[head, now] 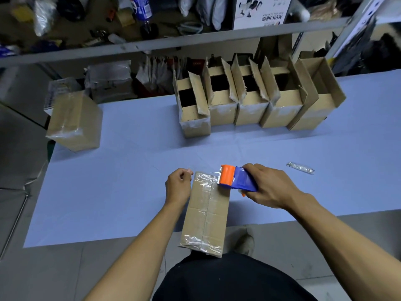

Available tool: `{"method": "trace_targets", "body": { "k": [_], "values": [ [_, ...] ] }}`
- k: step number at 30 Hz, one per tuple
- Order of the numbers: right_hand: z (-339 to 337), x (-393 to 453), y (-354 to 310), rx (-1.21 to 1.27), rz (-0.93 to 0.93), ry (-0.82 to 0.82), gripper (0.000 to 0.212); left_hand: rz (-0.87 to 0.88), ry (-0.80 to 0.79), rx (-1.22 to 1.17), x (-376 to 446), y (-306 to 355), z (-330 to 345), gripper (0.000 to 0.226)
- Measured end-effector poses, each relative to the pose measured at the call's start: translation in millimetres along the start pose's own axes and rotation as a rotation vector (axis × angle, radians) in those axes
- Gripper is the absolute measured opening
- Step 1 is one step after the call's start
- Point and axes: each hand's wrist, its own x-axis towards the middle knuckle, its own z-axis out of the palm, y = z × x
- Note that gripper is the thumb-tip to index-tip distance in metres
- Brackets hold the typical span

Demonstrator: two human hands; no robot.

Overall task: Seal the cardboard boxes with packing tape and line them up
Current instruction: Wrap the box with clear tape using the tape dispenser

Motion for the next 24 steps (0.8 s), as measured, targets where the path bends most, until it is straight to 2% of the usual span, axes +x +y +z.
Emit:
{"method": "trace_targets", "body": {
  "k": [3,5,6,7,8,9,10,12,13,15,16,18,20,24],
  "values": [
    [2.7,-2.0,-1.5,0.021,0.016,0.002,0.041,-0.004,-0.007,-0.003,1.2,-1.1,8.7,0.031],
    [3.5,-3.1,-1.8,0.026,0.03,-0.004,0.041,-0.099,-0.078,-0.045,6.8,-4.4,9.7,0.021],
    [3.9,-3.7,-2.1,0.03,0.035,-0.008,0.041,-0.197,-0.113,-0.059,9.8,-4.6,8.4,0.036],
    [4.6,-4.0,-2.9,0.034,0.039,-0.012,0.04,-0.291,-0.133,-0.048,13.2,-6.0,6.6,0.066],
    [5.4,-4.2,-4.4,0.04,0.044,-0.015,0.04,-0.32,-0.12,-0.015,14.5,-5.5,3.9,0.082],
    [6.5,-4.2,-6.1,0.044,0.051,-0.016,0.04,-0.267,-0.069,0.042,14.6,-3.1,2.0,0.082],
    [7.4,-3.7,-7.7,0.045,0.056,-0.016,0.041,-0.159,0.017,0.101,11.8,1.2,-0.7,0.072],
    [8.6,-3.2,-10.1,0.045,0.069,-0.014,0.041,0.177,0.166,0.196,-2.1,11.4,-6.3,0.051],
    [8.6,-2.7,-10.2,0.045,0.075,-0.012,0.041,0.391,0.157,0.268,-9.5,14.5,-7.3,0.047],
    [7.8,-2.2,-9.9,0.041,0.092,-0.004,0.041,0.727,-0.05,0.488,-21.6,10.4,-1.1,0.065],
    [7.0,-1.4,-10.2,0.038,0.103,0.007,0.041,0.788,-0.208,0.644,-26.2,8.4,2.5,0.082],
    [6.2,0.3,-12.1,0.031,0.113,0.02,0.04,0.717,-0.437,0.962,-33.8,4.1,6.9,0.107],
    [7.2,0.5,-12.5,0.026,0.099,0.021,0.04,0.671,-0.463,1.104,-36.9,-1.5,8.0,0.114],
    [10.1,-7.8,-5.3,0.065,0.07,0.032,0.042,0.642,-0.437,1.136,-40.1,-0.9,7.7,0.109]
  ]
}}
